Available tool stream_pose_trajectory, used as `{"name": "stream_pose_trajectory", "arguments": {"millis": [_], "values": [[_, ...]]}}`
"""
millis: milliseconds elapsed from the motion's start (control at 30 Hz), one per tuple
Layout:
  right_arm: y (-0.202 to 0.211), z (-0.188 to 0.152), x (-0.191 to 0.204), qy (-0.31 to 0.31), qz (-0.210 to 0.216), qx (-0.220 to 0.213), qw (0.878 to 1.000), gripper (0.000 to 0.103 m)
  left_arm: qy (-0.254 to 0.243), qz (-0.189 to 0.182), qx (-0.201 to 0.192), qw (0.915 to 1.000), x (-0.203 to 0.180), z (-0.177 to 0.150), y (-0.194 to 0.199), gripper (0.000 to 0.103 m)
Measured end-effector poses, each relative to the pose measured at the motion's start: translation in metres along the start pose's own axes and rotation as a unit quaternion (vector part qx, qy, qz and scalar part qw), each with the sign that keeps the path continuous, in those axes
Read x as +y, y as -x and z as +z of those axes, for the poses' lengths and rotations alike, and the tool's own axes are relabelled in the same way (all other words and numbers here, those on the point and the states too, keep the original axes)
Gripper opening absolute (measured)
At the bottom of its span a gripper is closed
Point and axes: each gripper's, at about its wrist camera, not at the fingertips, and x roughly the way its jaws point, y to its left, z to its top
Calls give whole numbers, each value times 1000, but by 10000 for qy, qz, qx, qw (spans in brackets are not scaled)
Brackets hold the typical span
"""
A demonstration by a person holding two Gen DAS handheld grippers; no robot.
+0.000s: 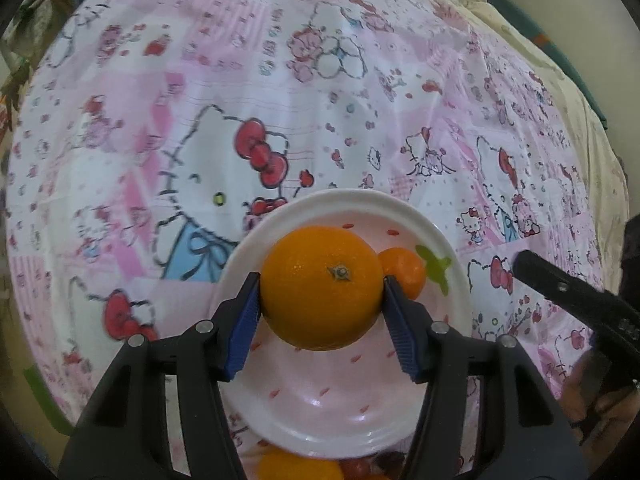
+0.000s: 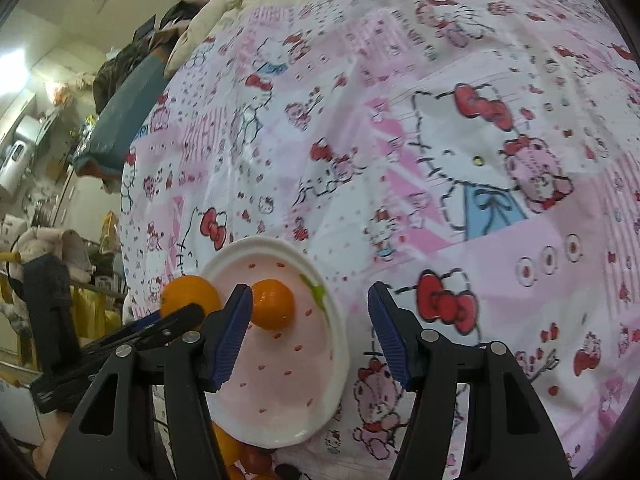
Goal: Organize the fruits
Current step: 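Place the mandarin on the plate with the right tool while the left tool places the orange, then grasp a red tomato with the right tool while the left tool grasps another large orange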
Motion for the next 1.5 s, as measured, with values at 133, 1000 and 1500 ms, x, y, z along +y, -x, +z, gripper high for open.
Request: {"name": "stream_pose_trajectory", "arguments": {"millis": [133, 1000, 1500], "values": [[7, 2, -6, -68, 14, -37, 10000, 63, 53, 10, 47, 10000, -1, 1, -13, 55], [48, -16, 25, 332, 76, -264, 9991, 64, -432, 429, -876, 9943, -4, -24, 48, 78], [66, -103, 29, 384, 21, 28, 9993, 64, -287, 480, -1132, 9920, 28, -108, 130, 78]]}}
